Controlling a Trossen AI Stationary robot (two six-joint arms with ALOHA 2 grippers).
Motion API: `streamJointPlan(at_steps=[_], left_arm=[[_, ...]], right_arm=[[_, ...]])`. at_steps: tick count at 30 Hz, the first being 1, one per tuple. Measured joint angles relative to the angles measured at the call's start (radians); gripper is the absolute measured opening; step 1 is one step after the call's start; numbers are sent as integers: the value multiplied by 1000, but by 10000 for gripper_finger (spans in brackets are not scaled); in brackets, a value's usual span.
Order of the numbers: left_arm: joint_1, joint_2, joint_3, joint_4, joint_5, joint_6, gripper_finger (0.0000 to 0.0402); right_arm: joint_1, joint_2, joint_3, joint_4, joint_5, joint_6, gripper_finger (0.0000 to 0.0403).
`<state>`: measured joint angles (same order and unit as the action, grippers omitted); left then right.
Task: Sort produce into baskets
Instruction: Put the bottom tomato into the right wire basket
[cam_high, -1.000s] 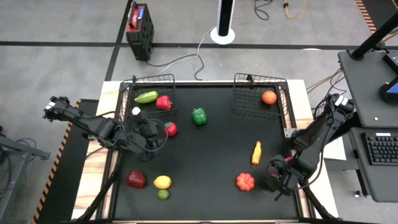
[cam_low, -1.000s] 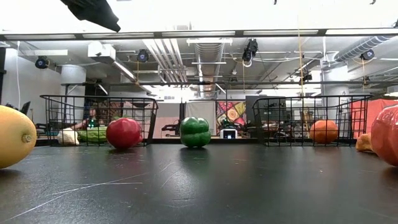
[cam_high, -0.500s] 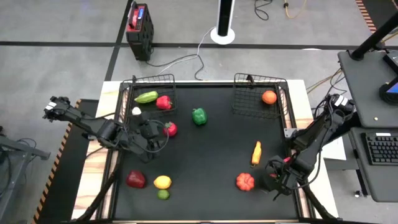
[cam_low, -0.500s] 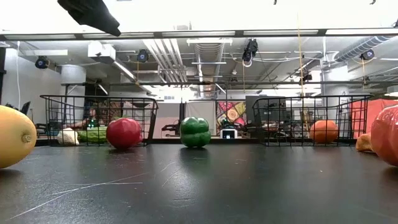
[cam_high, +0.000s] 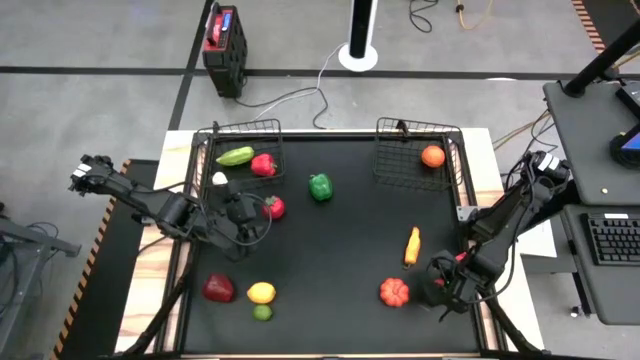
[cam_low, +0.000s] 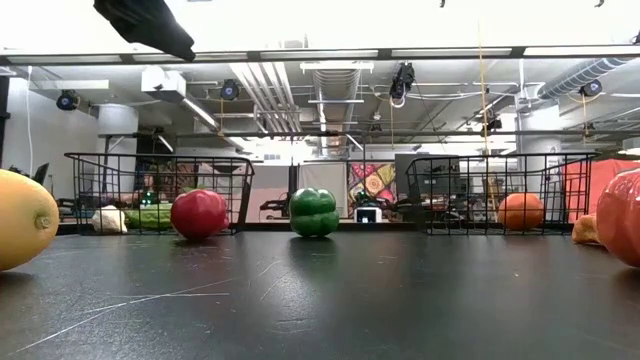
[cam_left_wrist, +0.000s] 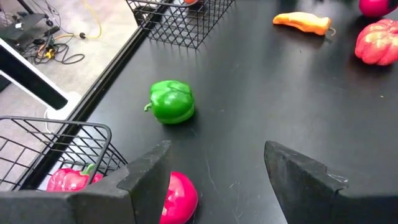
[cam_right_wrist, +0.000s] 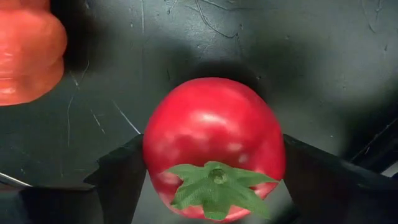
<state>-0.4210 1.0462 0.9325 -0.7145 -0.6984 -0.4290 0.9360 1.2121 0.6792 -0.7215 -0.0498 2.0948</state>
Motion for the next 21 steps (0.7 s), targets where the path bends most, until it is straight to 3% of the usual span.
streamJointPlan(at_steps=[8,12,17,21], left_arm=[[0,0,0,18,0,0,237],[0,0,0,28,0,0,237],[0,0,-2,46,0,10,237],[0,0,-6,68,0,26,237]], right_arm=[[-3,-13,28,-6,1,-11,322],[-34,-33,84,-16,70,-50,320],[-165,-53,180,-57,232,-270,321],[-347,-49,277,-61,272,-558,323]])
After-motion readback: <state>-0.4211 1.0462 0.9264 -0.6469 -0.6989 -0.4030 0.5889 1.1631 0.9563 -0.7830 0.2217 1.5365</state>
